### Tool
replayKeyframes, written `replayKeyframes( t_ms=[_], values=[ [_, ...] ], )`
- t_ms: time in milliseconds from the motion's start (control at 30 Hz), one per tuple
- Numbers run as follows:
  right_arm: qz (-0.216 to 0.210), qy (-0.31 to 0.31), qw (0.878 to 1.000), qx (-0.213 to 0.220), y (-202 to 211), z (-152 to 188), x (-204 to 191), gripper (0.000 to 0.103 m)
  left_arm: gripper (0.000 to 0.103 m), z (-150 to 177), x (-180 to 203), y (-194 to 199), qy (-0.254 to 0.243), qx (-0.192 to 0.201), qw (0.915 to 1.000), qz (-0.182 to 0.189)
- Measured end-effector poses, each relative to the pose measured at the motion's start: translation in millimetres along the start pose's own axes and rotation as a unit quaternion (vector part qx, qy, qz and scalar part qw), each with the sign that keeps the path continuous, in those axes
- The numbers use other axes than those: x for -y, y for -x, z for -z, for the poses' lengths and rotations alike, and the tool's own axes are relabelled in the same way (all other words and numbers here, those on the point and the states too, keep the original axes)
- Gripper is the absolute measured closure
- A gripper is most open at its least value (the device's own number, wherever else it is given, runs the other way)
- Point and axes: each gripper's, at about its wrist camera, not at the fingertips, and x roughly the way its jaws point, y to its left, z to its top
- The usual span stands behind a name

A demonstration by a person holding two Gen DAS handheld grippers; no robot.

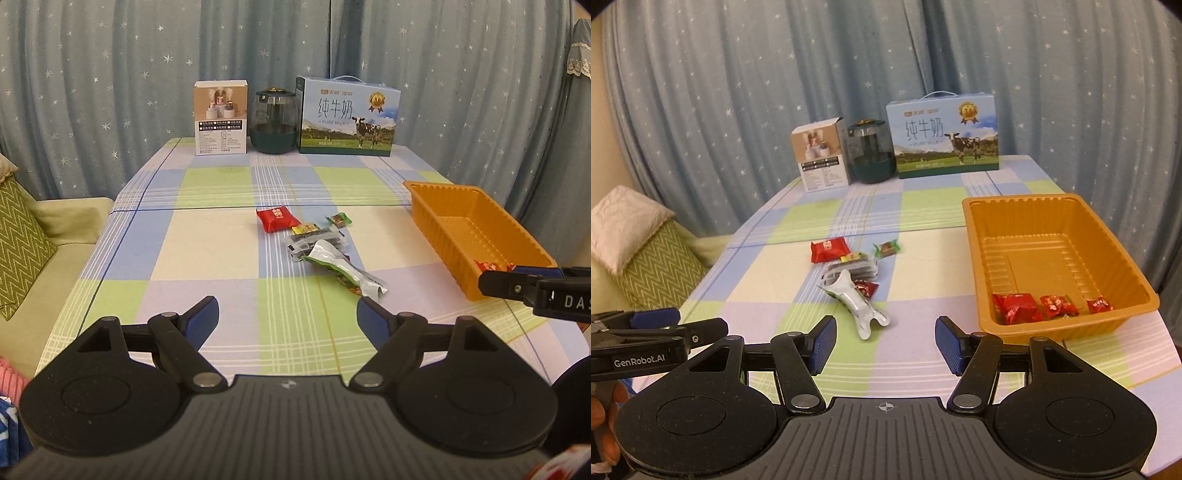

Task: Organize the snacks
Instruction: 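Move both open tools back toward the remaining snacks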

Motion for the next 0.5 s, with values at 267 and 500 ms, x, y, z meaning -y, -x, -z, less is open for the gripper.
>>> replayKeyframes(
  t_ms=[267,500],
  values=[
    [-0.012,0.041,0.999,-0.012,-38.6,-1.7,-6.8,0.043,0.022,-4.8,-10.6,-26.7,-0.020,-0.013,0.9997,0.003],
    [-0.027,0.083,0.996,-0.027,-88.3,-7.0,-15.8,0.043,0.022,-10.6,-23.7,-61.8,-0.045,-0.023,0.9987,-0.007]
  ],
)
